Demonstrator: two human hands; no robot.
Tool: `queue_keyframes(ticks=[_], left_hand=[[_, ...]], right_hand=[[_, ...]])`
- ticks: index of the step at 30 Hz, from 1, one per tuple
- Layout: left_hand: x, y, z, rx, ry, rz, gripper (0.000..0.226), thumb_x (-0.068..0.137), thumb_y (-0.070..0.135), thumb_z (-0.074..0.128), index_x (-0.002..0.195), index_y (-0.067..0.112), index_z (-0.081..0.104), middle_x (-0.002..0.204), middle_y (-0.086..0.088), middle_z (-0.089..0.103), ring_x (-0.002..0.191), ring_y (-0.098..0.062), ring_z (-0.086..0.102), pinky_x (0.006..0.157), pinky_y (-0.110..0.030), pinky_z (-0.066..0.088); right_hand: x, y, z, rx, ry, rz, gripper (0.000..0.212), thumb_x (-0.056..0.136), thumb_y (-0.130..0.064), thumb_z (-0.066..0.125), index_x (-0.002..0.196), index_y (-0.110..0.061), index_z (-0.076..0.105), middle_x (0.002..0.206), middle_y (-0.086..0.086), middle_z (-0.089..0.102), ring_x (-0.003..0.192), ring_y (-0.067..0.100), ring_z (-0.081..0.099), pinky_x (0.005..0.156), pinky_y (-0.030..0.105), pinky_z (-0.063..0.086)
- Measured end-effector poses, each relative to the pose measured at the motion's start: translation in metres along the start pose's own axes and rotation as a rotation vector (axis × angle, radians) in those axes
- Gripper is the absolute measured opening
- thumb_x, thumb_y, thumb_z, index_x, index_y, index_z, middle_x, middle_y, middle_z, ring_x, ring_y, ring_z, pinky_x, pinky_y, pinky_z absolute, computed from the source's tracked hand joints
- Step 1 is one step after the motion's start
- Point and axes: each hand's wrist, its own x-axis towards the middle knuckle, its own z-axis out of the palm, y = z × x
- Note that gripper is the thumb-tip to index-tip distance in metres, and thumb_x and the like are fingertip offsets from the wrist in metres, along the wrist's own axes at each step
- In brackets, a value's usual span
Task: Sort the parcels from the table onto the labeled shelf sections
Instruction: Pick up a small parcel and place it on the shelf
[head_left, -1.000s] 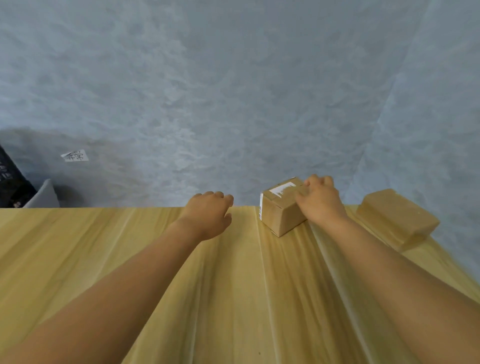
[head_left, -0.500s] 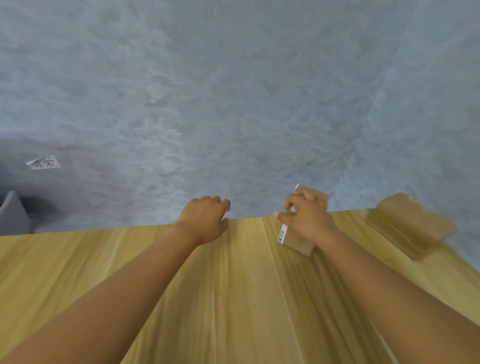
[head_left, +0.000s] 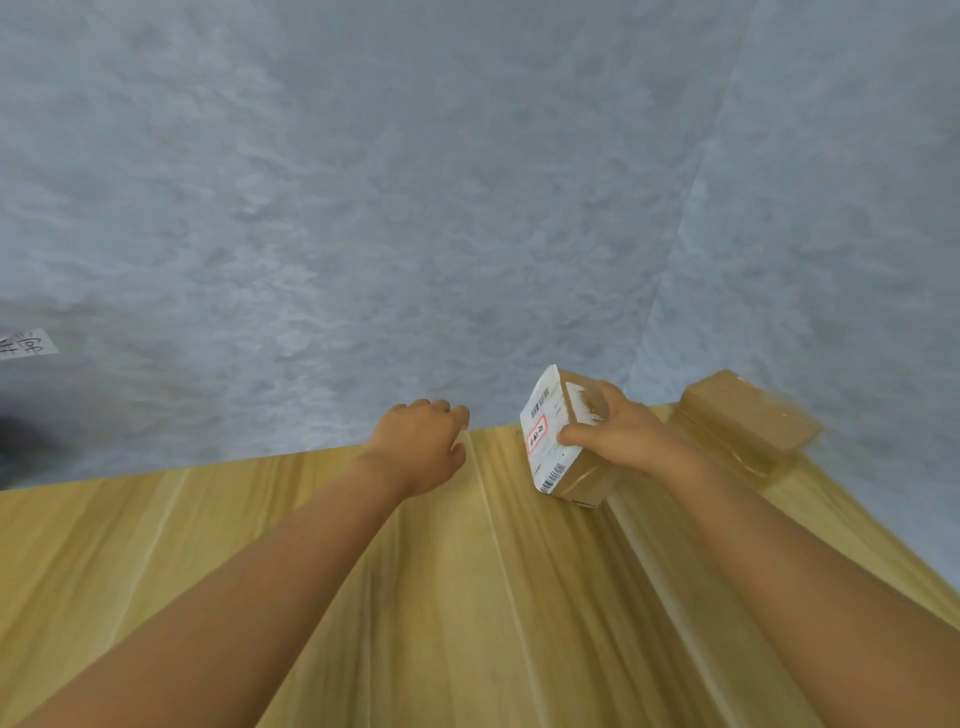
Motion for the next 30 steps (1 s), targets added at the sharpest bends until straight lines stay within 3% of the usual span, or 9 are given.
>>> queue_keyframes(ticks=[2, 5, 9, 14, 18, 21, 25, 28, 30], left_hand=[[0.001, 0.001, -0.005, 0.002, 0.014, -0.002, 0.039, 0.099, 0.036, 0.042, 0.133, 0.020, 0.049, 0.119, -0.002, 0.059, 0.109, -0.023, 0.056, 0.091, -0.035, 0.045], [0.001, 0.000, -0.013, 0.004, 0.051, -0.012, 0.039, 0.099, 0.036, 0.043, 0.134, 0.021, 0.050, 0.120, -0.001, 0.060, 0.110, -0.023, 0.057, 0.089, -0.034, 0.044], [0.001, -0.001, -0.022, 0.029, 0.073, -0.020, 0.038, 0.100, 0.037, 0.042, 0.134, 0.021, 0.050, 0.121, -0.001, 0.060, 0.108, -0.021, 0.058, 0.088, -0.034, 0.044], [-0.002, 0.001, -0.029, 0.057, 0.087, -0.037, 0.039, 0.099, 0.038, 0.042, 0.134, 0.022, 0.049, 0.123, 0.000, 0.060, 0.109, -0.021, 0.058, 0.087, -0.033, 0.045], [-0.003, 0.002, -0.037, 0.077, 0.098, -0.039, 0.039, 0.099, 0.038, 0.042, 0.134, 0.022, 0.049, 0.123, -0.001, 0.061, 0.110, -0.021, 0.058, 0.087, -0.033, 0.045], [-0.004, 0.001, -0.044, 0.061, 0.104, -0.059, 0.039, 0.099, 0.038, 0.043, 0.134, 0.022, 0.050, 0.122, -0.001, 0.061, 0.110, -0.021, 0.058, 0.087, -0.034, 0.045], [-0.005, 0.000, -0.055, -0.033, 0.127, -0.116, 0.038, 0.099, 0.038, 0.046, 0.133, 0.023, 0.051, 0.122, -0.001, 0.061, 0.110, -0.021, 0.059, 0.088, -0.035, 0.049], [-0.004, 0.008, -0.065, -0.165, 0.162, -0.092, 0.042, 0.096, 0.039, 0.052, 0.136, 0.025, 0.049, 0.128, 0.001, 0.058, 0.114, -0.019, 0.056, 0.092, -0.036, 0.049], [-0.004, 0.020, -0.075, -0.383, 0.138, 0.004, 0.056, 0.091, 0.045, 0.063, 0.142, 0.031, 0.043, 0.140, 0.005, 0.049, 0.127, -0.015, 0.048, 0.103, -0.035, 0.043]], right_hand=[[-0.005, 0.001, -0.005, 0.227, 0.043, -0.003, 0.086, 0.077, -0.039, 0.074, 0.149, -0.031, 0.027, 0.113, -0.010, 0.056, 0.091, 0.004, 0.058, 0.069, 0.024, 0.047], [-0.007, 0.002, -0.012, 0.567, 0.068, -0.028, 0.092, 0.078, -0.022, 0.074, 0.153, -0.032, 0.022, 0.124, -0.001, 0.063, 0.101, 0.018, 0.066, 0.086, 0.036, 0.054], [-0.019, -0.007, -0.020, 0.786, -0.043, -0.110, 0.088, 0.081, -0.001, 0.067, 0.149, -0.037, 0.025, 0.113, -0.002, 0.071, 0.086, 0.015, 0.074, 0.068, 0.033, 0.057], [-0.034, -0.017, -0.028, 0.922, -0.169, -0.219, 0.067, 0.085, 0.005, 0.057, 0.141, -0.031, 0.044, 0.122, 0.003, 0.070, 0.109, 0.030, 0.066, 0.095, 0.052, 0.050], [-0.041, -0.019, -0.032, 1.006, -0.238, -0.255, 0.048, 0.091, 0.000, 0.049, 0.137, -0.015, 0.052, 0.129, 0.015, 0.065, 0.118, 0.035, 0.061, 0.101, 0.050, 0.045], [-0.046, -0.020, -0.038, 0.936, -0.170, -0.283, 0.031, 0.096, -0.011, 0.052, 0.125, -0.014, 0.061, 0.120, 0.011, 0.070, 0.104, 0.022, 0.068, 0.085, 0.034, 0.051], [-0.050, -0.014, -0.053, 0.523, 0.036, -0.283, 0.024, 0.089, -0.027, 0.069, 0.113, -0.027, 0.068, 0.114, -0.002, 0.070, 0.102, 0.013, 0.067, 0.082, 0.025, 0.051], [-0.058, -0.017, -0.060, 0.346, 0.060, -0.321, 0.024, 0.086, -0.025, 0.074, 0.109, -0.028, 0.068, 0.110, -0.007, 0.067, 0.090, 0.002, 0.065, 0.066, 0.013, 0.048], [-0.062, -0.021, -0.063, 0.274, 0.008, -0.361, 0.030, 0.085, -0.018, 0.075, 0.112, -0.025, 0.067, 0.112, -0.006, 0.067, 0.088, 0.002, 0.065, 0.066, 0.011, 0.050]])
